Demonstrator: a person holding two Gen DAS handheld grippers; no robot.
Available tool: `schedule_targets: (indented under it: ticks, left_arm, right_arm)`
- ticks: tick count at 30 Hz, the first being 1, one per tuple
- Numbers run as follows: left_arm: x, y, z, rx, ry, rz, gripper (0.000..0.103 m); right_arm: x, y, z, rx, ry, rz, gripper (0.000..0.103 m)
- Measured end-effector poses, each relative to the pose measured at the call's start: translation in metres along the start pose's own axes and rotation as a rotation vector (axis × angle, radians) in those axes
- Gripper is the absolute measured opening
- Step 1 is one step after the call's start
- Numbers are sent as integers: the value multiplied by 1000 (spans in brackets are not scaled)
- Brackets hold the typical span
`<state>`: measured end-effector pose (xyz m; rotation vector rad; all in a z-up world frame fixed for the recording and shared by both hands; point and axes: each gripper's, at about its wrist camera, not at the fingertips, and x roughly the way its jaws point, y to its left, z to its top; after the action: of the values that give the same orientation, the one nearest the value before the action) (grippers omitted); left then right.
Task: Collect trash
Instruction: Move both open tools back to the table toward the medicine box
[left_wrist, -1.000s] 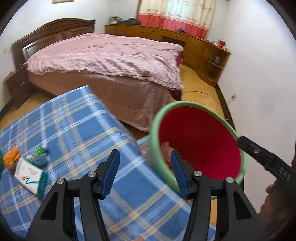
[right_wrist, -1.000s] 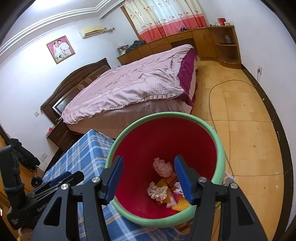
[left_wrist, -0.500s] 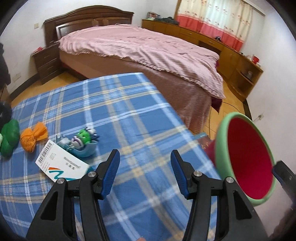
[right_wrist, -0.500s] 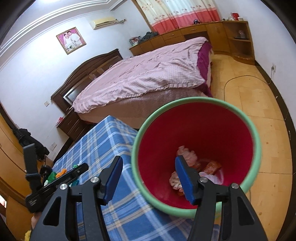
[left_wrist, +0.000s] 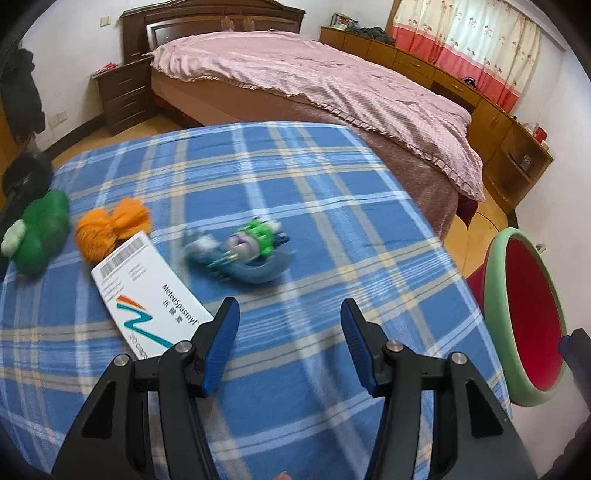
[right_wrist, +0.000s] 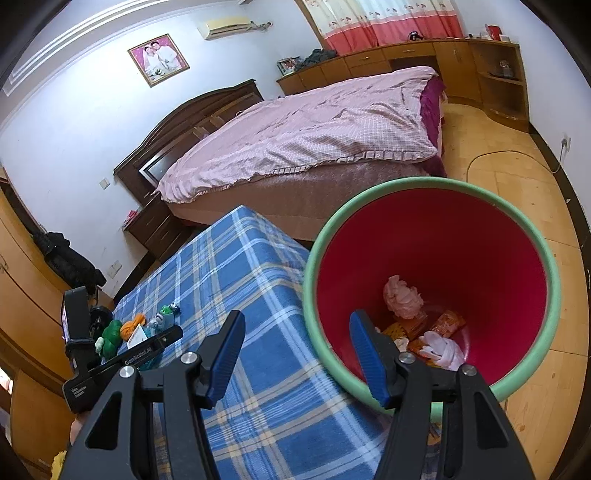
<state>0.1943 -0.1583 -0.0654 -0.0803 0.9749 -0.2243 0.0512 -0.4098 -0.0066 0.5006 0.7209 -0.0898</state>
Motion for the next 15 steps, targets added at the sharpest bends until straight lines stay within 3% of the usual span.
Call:
schedule_targets:
  ticks: [15]
  left_arm:
    - [-55, 66, -13, -78, -68, 73, 57]
  right_arm:
    - [16, 47, -8, -62, 48, 64, 62]
